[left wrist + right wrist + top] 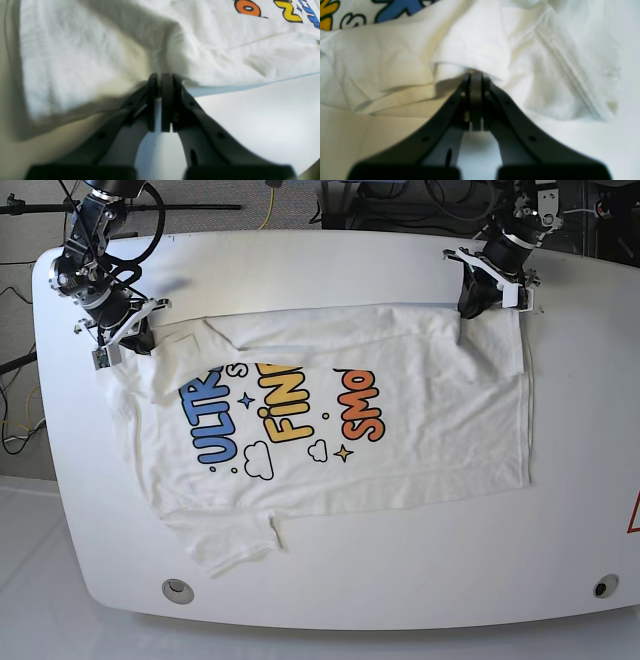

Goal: Fold the T-shirt properly

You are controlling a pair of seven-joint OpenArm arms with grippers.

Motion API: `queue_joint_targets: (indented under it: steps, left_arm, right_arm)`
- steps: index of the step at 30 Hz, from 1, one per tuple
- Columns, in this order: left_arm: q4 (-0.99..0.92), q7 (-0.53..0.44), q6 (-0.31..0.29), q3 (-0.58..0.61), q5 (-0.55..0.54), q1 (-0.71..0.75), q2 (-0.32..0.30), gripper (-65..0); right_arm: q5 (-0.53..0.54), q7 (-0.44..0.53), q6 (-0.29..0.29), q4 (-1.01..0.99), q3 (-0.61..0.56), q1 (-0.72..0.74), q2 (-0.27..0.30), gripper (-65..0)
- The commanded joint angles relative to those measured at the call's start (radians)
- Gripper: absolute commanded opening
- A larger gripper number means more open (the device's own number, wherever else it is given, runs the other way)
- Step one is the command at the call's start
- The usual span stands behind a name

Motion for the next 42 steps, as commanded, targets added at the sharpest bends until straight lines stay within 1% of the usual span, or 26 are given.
queue_joint_targets:
  steps: [1,5,9,11,13,19,23,27,31,33,37,41,42]
  left_arm:
    - [-0.024,0.156,0.073,-0.002,0.064,0.018,-0.013,-62.6]
    - [0.003,0.158,0.072,-0.007,0.054,0.021,-0.009,-62.5]
    - [0.068,0.187,0.068,-0.011,0.053,0.024,0.007,-62.3]
    - [0.170,0.249,0.060,-0.018,0.055,0.031,0.031,-62.0]
    - [0.208,0.271,0.048,-0.024,0.053,0.032,0.039,-61.8]
    - [0.253,0.276,0.028,-0.030,0.043,0.041,0.045,-61.9]
    - [0.249,0.231,0.032,-0.016,0.032,0.059,0.031,-62.3]
    - [0.245,0.236,0.031,-0.017,0.032,0.056,0.029,-62.3]
    - [0.244,0.255,0.031,-0.018,0.035,0.038,0.028,-62.2]
    - [0.232,0.259,0.019,-0.023,0.031,0.013,0.036,-62.2]
    - [0.235,0.277,0.017,-0.024,0.032,-0.018,0.038,-62.1]
    - [0.258,0.270,0.015,-0.026,0.029,-0.015,0.039,-62.3]
    - [0.293,0.264,0.003,-0.036,0.024,-0.001,0.039,-62.5]
  right_arm:
    - [-0.106,-0.045,-0.009,-0.034,0.000,0.021,0.030,-65.0]
    - [-0.135,-0.047,-0.009,-0.029,0.002,0.029,0.035,-65.0]
    - [-0.146,-0.051,-0.009,-0.023,0.007,0.031,0.038,-65.0]
    - [-0.160,-0.066,-0.009,-0.022,0.009,0.037,0.051,-65.0]
    - [-0.159,-0.070,-0.009,-0.017,0.012,0.038,0.054,-65.0]
    - [-0.151,-0.080,-0.009,-0.004,0.011,0.031,0.066,-65.0]
    - [-0.145,-0.097,-0.009,0.013,0.006,0.020,0.059,-65.0]
    - [-0.144,-0.106,-0.009,0.050,0.008,0.013,0.056,-65.0]
    - [-0.143,-0.120,-0.009,0.107,0.010,0.012,0.050,-65.0]
    - [-0.131,-0.132,-0.009,0.157,0.020,0.017,0.037,-64.9]
    - [-0.131,-0.146,-0.009,0.232,0.021,0.010,0.018,-64.9]
    - [-0.132,-0.150,-0.009,0.298,0.017,-0.012,0.005,-64.8]
    - [-0.129,-0.148,-0.009,0.338,0.020,-0.031,0.004,-64.8]
